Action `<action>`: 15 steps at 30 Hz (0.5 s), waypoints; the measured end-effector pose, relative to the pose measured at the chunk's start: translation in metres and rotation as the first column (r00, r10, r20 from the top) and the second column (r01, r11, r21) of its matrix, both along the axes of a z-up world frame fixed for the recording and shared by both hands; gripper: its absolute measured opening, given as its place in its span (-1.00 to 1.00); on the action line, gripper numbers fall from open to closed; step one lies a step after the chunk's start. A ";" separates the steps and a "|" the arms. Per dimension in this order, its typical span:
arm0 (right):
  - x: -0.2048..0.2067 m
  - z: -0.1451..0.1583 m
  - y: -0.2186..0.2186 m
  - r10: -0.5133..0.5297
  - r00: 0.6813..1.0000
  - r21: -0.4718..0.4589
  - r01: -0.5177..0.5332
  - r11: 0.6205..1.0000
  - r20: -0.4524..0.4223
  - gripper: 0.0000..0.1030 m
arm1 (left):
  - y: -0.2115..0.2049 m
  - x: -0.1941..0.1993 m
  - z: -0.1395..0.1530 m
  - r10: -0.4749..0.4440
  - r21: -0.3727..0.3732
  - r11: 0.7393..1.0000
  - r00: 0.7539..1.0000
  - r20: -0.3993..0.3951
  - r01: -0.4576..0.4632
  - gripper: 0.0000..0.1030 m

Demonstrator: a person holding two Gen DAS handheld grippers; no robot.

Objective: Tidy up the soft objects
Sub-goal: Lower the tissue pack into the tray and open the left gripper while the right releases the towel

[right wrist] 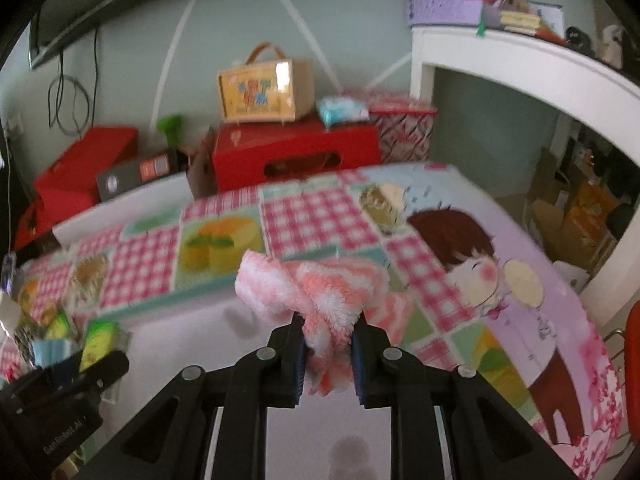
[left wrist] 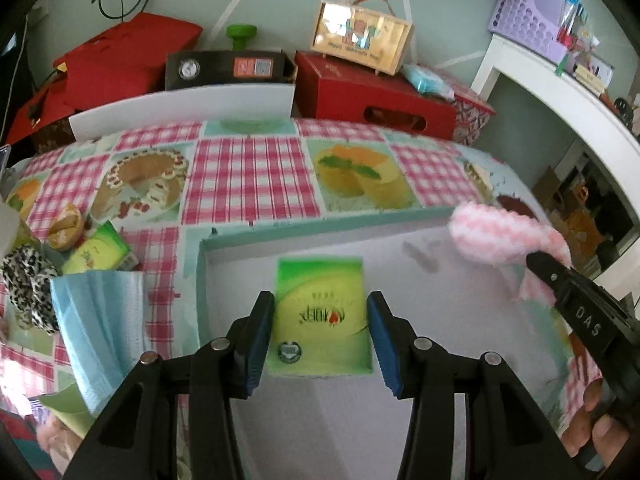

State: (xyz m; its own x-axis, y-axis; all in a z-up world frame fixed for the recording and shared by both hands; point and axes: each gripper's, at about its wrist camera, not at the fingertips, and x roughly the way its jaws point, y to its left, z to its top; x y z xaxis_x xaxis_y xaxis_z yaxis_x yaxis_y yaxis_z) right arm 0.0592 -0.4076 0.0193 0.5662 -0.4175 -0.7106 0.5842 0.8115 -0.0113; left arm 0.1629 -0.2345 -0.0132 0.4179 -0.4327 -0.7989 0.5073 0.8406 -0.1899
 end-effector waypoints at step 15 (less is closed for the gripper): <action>0.011 -0.040 -0.004 0.039 0.981 0.110 -0.018 0.994 -0.188 -0.57 | 0.002 -0.002 -0.010 0.006 0.024 1.000 1.000 -0.023 -0.006 0.09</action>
State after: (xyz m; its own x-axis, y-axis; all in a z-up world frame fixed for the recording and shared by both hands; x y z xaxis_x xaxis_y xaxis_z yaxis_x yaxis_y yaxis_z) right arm 0.0702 -0.4118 -0.0206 0.4272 -0.3183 -0.8463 0.5563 0.8304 -0.0315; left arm 0.1604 -0.2326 -0.0234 0.4019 -0.4108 -0.8184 0.4980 0.8480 -0.1811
